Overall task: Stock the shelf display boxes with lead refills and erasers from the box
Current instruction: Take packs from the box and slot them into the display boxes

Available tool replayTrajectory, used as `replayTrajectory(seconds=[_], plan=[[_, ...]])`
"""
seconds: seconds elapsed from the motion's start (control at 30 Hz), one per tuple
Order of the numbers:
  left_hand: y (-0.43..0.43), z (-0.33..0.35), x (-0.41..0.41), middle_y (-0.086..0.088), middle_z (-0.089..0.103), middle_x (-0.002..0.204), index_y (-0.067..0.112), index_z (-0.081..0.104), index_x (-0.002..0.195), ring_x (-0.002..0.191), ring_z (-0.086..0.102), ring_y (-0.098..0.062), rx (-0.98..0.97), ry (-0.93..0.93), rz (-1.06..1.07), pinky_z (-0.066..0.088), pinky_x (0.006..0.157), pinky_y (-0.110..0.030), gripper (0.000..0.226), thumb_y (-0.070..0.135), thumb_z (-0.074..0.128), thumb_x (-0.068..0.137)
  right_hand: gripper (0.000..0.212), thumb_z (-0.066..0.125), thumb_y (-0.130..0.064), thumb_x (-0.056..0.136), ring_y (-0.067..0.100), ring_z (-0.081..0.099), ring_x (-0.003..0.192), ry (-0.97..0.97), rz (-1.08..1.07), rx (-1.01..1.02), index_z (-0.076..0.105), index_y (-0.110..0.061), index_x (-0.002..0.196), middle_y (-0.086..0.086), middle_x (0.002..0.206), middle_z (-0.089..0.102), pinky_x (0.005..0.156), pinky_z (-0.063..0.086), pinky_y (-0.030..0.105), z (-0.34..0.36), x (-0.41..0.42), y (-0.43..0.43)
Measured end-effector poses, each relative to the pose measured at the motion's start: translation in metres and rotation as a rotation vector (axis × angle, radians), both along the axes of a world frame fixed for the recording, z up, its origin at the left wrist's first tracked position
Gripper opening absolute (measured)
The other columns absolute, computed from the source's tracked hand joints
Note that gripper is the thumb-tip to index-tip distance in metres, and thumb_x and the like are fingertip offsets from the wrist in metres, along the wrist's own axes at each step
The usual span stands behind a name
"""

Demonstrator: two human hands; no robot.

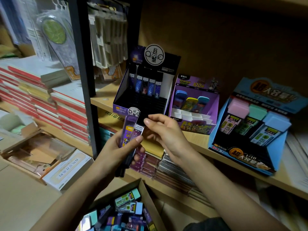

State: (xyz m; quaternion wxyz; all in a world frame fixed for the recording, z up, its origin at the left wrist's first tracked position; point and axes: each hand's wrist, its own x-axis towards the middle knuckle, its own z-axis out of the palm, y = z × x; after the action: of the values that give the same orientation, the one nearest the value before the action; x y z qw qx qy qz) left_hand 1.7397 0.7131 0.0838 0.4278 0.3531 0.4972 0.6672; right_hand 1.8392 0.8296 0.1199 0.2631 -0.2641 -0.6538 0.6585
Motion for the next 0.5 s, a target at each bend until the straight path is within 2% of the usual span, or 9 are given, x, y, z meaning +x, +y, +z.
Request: replayTrajectory(seconds=[0.1,0.2,0.33,0.4,0.5], plan=[[-0.002,0.002,0.000,-0.007,0.066,0.071,0.013,0.057,0.102,0.050,0.056,-0.013,-0.022,0.028,0.036,0.045,0.043,-0.020,0.037,0.038,0.061,0.075,0.011,0.061,-0.004,0.087,0.005,0.062,0.059,-0.006,0.041,-0.010,0.060,-0.014,0.092,-0.004,0.068,0.065,0.056,0.049,0.016,0.010,-0.004,0.005],[-0.004,0.005,-0.007,-0.004,0.069,0.070,0.012,0.054,0.108,0.050,0.059,-0.010,-0.025,-0.004,0.124,0.044,0.041,-0.017,0.040,0.041,0.051,0.081,0.012,0.061,0.000,0.086,0.004,0.061,0.056,-0.005,-0.024,0.120,0.059,-0.012,0.088,0.001,0.073,0.062,0.052,0.049,0.015,0.040,-0.010,0.024],[-0.004,0.007,-0.020,-0.004,0.068,0.069,0.009,0.051,0.111,0.046,0.055,-0.010,0.012,-0.075,0.220,0.042,0.040,-0.017,0.034,0.035,0.044,0.089,0.016,0.062,-0.001,0.085,0.006,0.060,0.056,0.016,-0.226,0.420,0.056,-0.015,0.082,-0.001,0.072,0.059,0.051,0.046,0.016,0.096,-0.017,0.071],[-0.003,0.006,-0.024,-0.003,0.067,0.069,0.010,0.051,0.110,0.045,0.051,-0.010,0.013,-0.076,0.232,0.040,0.040,-0.019,0.032,0.035,0.044,0.091,0.017,0.066,-0.005,0.084,0.009,0.057,0.065,-0.069,-0.304,0.625,0.056,-0.018,0.080,-0.003,0.074,0.057,0.056,0.046,0.018,0.112,-0.024,0.093],[0.000,0.005,-0.025,-0.003,0.067,0.068,0.013,0.051,0.110,0.046,0.053,-0.010,0.026,-0.094,0.223,0.043,0.041,-0.018,0.034,0.038,0.047,0.087,0.011,0.069,-0.014,0.082,0.010,0.057,0.080,-0.274,-0.344,0.943,0.063,-0.016,0.091,-0.003,0.083,0.060,0.072,0.048,0.025,0.116,-0.035,0.117]])
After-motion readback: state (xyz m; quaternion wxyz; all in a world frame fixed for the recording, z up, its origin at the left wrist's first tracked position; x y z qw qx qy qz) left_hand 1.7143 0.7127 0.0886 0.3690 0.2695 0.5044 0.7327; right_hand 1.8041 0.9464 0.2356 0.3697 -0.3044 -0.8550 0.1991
